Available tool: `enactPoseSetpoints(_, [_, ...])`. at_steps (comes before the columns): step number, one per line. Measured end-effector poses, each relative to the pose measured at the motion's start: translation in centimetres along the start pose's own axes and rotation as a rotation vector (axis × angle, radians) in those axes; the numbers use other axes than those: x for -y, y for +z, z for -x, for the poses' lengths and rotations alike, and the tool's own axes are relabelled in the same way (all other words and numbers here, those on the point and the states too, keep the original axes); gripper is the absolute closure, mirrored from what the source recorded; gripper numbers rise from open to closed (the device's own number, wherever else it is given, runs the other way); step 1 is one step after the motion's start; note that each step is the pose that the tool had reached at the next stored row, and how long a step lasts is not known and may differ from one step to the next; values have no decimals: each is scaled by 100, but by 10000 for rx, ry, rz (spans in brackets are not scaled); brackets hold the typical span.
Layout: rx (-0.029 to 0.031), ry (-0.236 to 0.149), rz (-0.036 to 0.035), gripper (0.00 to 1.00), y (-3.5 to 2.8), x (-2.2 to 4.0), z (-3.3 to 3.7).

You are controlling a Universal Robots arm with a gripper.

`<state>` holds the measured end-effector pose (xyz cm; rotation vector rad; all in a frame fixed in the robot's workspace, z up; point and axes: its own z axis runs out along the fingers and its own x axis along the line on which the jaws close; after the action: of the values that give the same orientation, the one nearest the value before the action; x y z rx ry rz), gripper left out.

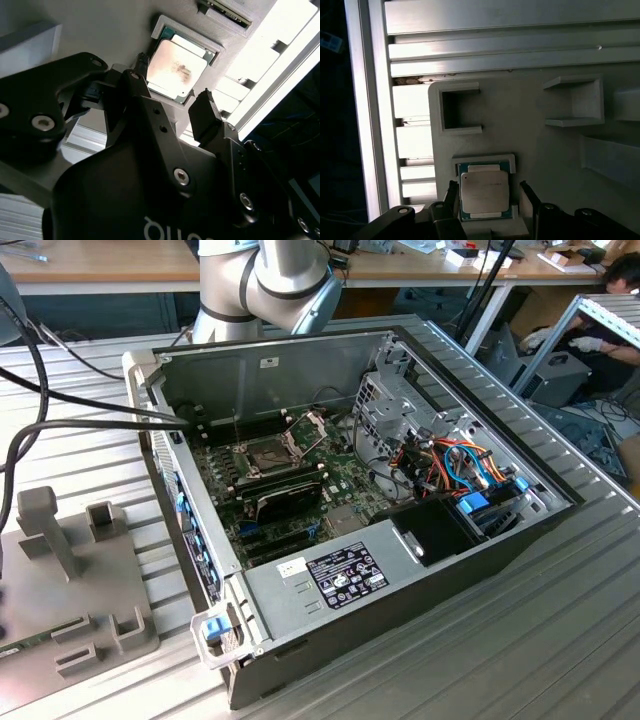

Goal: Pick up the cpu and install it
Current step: 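Pick up the cpu and move it towards the insertion slot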

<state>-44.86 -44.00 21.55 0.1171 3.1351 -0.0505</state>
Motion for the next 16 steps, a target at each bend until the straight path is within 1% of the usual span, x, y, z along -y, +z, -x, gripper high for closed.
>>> enactPoseSetpoints(1, [4,1,-47,40,9,-1,-1])
enactPoseSetpoints(3, [11,0,-165,40,22,-1,0])
enactPoseSetpoints(4, [15,-1,-241,40,27,-1,-1])
enactPoseSetpoints(5, [25,-1,-370,40,33,-1,-1])
enactPoseSetpoints(6, [31,-1,-421,40,36,-1,0])
enactPoseSetpoints(7, [31,-2,-432,40,36,0,0])
enactPoseSetpoints(9, [31,-2,-433,40,37,-1,-1])
enactPoseSetpoints(10, [50,0,-427,40,39,-1,-1])
enactPoseSetpoints(12, [126,5,-394,40,46,-2,-4])
enactPoseSetpoints(13, [149,5,-392,40,47,-1,-5])
enactPoseSetpoints(16, [154,3,-391,40,50,-1,-7])
